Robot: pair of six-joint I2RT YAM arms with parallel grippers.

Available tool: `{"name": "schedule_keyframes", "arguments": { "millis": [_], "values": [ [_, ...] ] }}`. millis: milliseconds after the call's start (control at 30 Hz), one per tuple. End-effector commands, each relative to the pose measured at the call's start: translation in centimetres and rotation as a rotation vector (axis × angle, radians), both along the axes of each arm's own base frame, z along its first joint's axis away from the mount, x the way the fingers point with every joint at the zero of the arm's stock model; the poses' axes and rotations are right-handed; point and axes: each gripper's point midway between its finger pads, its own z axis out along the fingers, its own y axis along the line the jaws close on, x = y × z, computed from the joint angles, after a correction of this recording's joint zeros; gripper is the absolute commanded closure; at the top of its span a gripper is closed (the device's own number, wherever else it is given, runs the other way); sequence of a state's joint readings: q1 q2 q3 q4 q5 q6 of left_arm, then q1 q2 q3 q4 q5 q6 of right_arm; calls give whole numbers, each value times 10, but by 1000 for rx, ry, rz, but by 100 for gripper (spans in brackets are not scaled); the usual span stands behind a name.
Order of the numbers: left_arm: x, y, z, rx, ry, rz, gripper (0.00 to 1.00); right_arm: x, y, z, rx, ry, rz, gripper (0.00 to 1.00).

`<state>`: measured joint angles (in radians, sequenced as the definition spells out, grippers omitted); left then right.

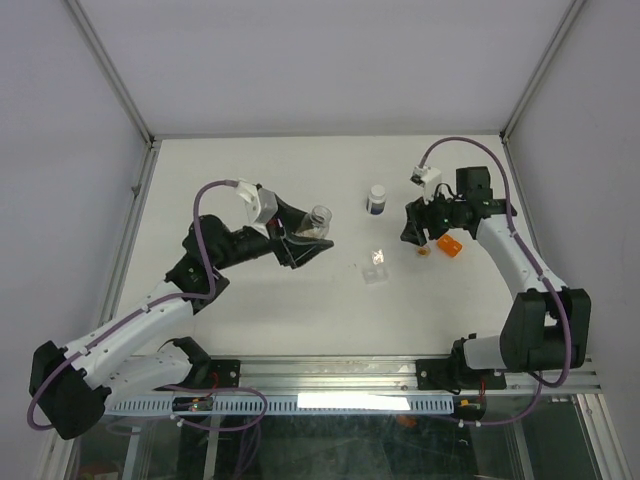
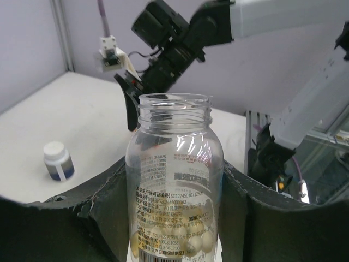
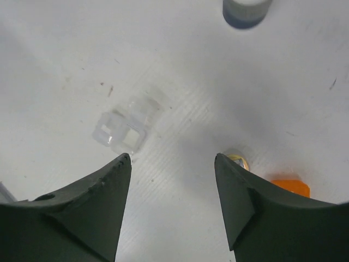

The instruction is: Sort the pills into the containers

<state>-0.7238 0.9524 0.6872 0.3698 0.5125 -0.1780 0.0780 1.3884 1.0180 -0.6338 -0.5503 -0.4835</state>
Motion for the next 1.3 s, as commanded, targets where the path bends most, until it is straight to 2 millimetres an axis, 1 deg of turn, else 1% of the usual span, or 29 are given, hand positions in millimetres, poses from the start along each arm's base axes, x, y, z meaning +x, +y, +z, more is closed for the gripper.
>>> {"name": "schedule_keyframes", "arguments": {
  "millis": [0, 67, 100, 133, 167, 200, 233, 267, 300, 333, 433, 467, 500, 533, 600, 633, 700, 733, 767, 800, 867, 900, 933, 967, 1000, 1033, 1100, 1167, 1267],
  "values": [
    [14, 12, 84, -154, -114, 49, 100, -3, 27, 56, 163, -119, 104, 35],
    [39, 31, 105, -222, -94, 99, 100, -4, 27, 59, 168, -135, 105, 35],
    [46, 41, 117, -282, -75, 78, 100, -5, 28, 61, 169, -140, 107, 35],
    [43, 44, 125, -334, -58, 12, 100, -5, 28, 63, 172, -146, 106, 35],
    [33, 37, 130, -347, -53, -73, 100, -6, 28, 65, 177, -148, 109, 35],
    [13, 18, 135, -337, -85, -149, 100, -8, 29, 68, 181, -154, 112, 35],
    [-4, -5, 136, -303, -130, -153, 100, -9, 29, 70, 185, -159, 113, 35],
    [-20, -28, 129, -234, -154, -135, 100, -10, 29, 72, 189, -169, 113, 35],
    [-30, -36, 128, -196, -157, -142, 100, -10, 28, 75, 193, -176, 112, 35],
    [-26, -30, 126, -193, -122, -145, 100, -10, 28, 76, 196, -184, 111, 35],
    [23, 38, 137, -300, -69, -53, 100, -10, 30, 79, 207, -186, 117, 35],
    [31, 49, 138, -309, -67, -42, 100, -11, 30, 79, 209, -182, 117, 35],
    [29, 48, 139, -302, -82, -61, 100, -11, 30, 79, 209, -182, 118, 35],
    [13, 28, 135, -281, -76, -122, 100, -12, 29, 79, 209, -183, 116, 35],
    [-1, -7, 121, -176, -150, -91, 100, -11, 26, 81, 208, -190, 103, 35],
    [0, -9, 114, -143, -153, -85, 100, -10, 25, 82, 212, -193, 99, 35],
    [27, 25, 107, -197, -93, -48, 100, -11, 25, 85, 222, -197, 99, 35],
    [26, 36, 104, -221, -98, -90, 100, -11, 26, 87, 230, -197, 101, 35],
    [19, 34, 103, -218, -128, -110, 100, -13, 26, 87, 234, -195, 102, 35],
    [9, 17, 99, -179, -171, -110, 100, -13, 26, 88, 239, -196, 102, 35],
    [3, -8, 71, -64, -182, -80, 100, -13, 24, 89, 241, -198, 96, 35],
    [17, -1, 58, -51, -155, -44, 100, -12, 23, 90, 240, -199, 95, 34],
    [20, 4, 50, -66, -126, -63, 100, -12, 23, 90, 242, -197, 93, 35],
    [10, -1, 42, -61, -110, -123, 100, -12, 23, 89, 245, -194, 94, 35],
    [-4, -14, 34, -23, -118, -166, 100, -13, 24, 90, 251, -191, 98, 35],
    [-8, -25, 24, 38, -129, -155, 100, -13, 24, 89, 256, -185, 100, 35],
    [-9, -32, 11, 122, -104, -150, 100, -13, 23, 88, 258, -179, 101, 34],
    [-7, -30, -3, 197, -73, -151, 100, -13, 22, 86, 256, -173, 107, 34],
    [2, -31, -35, 344, 4, -147, 100, -12, 20, 82, 237, -167, 112, 34]
  ]
}}
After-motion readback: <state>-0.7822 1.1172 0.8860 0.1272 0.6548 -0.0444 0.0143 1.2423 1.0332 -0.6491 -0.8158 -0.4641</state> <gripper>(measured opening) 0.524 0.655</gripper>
